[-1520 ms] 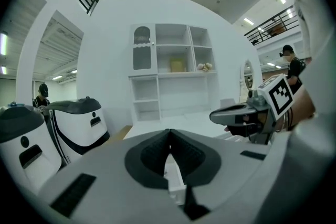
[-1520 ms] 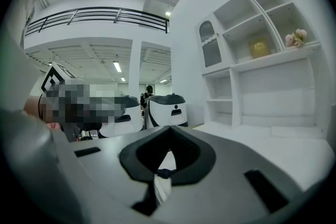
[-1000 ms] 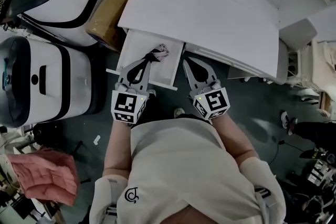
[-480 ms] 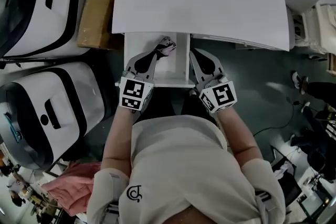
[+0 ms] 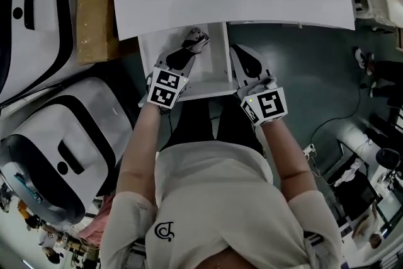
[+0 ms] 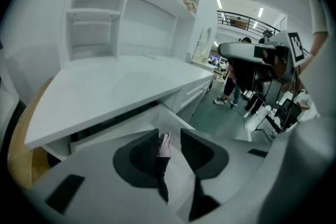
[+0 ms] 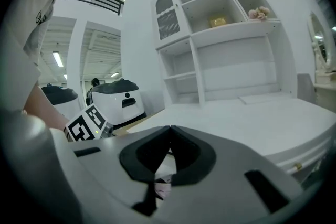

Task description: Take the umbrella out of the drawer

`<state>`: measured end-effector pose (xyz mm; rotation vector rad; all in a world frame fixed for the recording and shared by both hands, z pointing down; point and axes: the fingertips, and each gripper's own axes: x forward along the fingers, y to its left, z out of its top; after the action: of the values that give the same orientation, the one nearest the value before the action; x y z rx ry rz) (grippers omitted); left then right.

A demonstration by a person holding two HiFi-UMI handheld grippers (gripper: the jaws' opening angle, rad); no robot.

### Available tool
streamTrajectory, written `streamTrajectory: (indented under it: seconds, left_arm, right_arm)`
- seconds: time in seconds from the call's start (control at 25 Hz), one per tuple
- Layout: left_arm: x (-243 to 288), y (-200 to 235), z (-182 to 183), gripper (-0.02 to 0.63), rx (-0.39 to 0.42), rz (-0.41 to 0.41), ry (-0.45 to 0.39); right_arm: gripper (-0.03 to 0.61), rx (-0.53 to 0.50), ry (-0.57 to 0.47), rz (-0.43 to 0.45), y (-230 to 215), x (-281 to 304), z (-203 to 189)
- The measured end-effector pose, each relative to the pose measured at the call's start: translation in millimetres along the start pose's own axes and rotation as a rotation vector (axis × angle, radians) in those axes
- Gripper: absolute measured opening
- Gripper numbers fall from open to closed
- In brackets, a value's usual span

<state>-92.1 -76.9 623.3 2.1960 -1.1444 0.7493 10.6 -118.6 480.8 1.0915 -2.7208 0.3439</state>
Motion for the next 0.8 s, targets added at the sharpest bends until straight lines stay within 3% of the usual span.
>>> streamTrajectory:
  seconds: [0.28,0.8]
  left_arm:
    - [51.0,-0.7,-50.2,0.309,-0.034,-0.115,0.184]
    - [129.2,22.7,-93.5,0.420,-0.011,-0.086,0.371]
  right_arm:
    - [0.006,-0.022,0.039,-0.037,-4.4,-2.3,-22.7]
    - [0.006,-0.008,0.081,-0.088,-33.4,10.2,-56.8]
